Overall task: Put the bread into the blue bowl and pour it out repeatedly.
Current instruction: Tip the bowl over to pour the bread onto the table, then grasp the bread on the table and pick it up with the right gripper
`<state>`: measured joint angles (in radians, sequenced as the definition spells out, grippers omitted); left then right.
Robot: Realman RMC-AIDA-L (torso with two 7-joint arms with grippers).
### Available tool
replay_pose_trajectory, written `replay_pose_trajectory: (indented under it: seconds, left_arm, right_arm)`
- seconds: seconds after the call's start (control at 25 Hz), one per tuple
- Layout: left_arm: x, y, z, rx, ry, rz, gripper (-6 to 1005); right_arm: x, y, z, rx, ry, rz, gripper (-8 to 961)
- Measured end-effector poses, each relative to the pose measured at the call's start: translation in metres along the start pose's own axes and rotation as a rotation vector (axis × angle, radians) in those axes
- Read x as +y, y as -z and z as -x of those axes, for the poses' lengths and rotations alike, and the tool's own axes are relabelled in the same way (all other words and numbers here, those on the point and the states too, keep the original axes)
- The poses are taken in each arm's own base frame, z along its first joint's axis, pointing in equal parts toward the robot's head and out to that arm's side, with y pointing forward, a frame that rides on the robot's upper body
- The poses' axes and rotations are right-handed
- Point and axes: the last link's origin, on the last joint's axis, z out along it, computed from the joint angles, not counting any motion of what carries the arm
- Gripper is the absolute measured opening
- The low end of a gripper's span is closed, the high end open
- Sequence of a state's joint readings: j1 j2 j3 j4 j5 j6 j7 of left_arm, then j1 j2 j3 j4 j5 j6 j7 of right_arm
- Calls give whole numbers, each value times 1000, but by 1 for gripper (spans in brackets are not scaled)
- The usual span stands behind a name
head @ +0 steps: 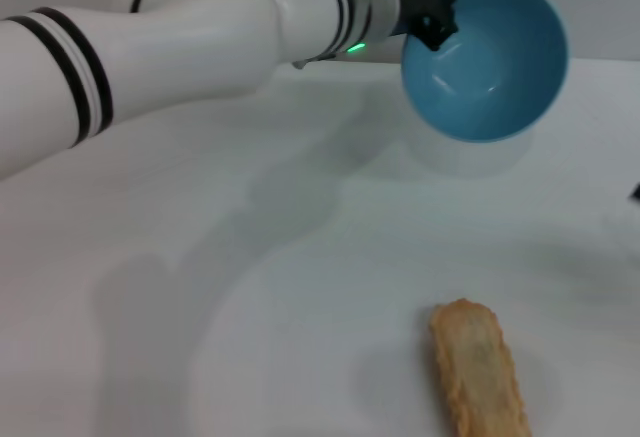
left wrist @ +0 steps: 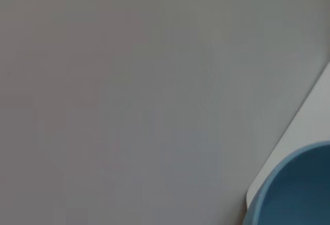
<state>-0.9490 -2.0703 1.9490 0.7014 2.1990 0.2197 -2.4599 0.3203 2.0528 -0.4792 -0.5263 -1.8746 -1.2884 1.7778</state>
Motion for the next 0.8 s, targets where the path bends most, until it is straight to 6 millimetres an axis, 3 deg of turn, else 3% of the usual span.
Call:
replay_pose_trajectory:
  seconds: [0.28, 0.48, 0.8]
  left_arm:
    - [-8, 7, 26, -34, 158, -26, -1]
    - [-9, 11, 41, -51, 225, -35, -1]
    - [-6, 12, 45, -51, 248, -31, 0]
  right_arm:
    - [28, -25, 0, 270, -2, 100, 445]
    - [38, -58, -18, 448, -24, 61, 463]
    - [50, -76, -36, 548, -24, 65, 510]
